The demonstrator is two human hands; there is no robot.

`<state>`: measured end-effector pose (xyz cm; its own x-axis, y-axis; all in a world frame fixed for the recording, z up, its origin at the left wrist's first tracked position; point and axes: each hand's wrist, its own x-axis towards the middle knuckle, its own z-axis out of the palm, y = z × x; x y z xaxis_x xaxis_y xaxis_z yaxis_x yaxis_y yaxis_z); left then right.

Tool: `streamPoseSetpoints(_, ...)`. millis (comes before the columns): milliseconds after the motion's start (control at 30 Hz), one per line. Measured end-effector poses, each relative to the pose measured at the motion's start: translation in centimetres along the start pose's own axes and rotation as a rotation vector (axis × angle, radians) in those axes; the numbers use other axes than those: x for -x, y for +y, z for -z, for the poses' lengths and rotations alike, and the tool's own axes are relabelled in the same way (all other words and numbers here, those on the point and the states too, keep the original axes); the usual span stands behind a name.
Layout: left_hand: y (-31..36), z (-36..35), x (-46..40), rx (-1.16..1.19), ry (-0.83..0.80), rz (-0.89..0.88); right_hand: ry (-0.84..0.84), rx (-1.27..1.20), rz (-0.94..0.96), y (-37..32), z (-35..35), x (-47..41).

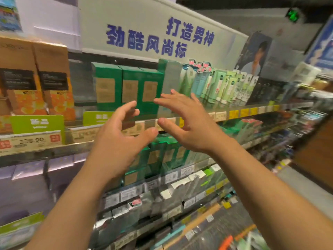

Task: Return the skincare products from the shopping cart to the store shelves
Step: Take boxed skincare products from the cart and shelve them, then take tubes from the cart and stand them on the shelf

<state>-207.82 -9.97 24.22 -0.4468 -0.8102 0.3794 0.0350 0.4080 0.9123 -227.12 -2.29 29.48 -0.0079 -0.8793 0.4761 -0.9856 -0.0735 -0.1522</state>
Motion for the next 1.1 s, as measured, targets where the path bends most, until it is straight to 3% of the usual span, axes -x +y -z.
streamPoseSetpoints(300, -0.5, -7.9, 2.8, 0.104, -0.266, 0.016, -0.023, -0.035, -0.322, 3.3, 0.2, 13.3)
streamPoseSetpoints(667, -2.3, -21.1, 10.0, -0.105, -0.613, 0.052, -0.183, -0.176, -0.828, 5.8, -2.1, 34.7)
streamPoseSetpoints(900, -3.8, -29.9, 16.8, -0.217, -0.828, 0.101, -0.119, -0.2, -1.121, 5.3, -2.4, 48.3)
streamPoseSetpoints(1033, -5.4, -33.9, 20.6, -0.304, -0.988, 0.089, -0.245, -0.129, -1.327, 4.3, -2.7, 55.0)
streamPoseSetpoints(1100, -6.5, -35.5, 22.6, -0.399, -1.068, -0.001, -0.354, -0.131, -1.488, 3.4, -3.3, 58.0)
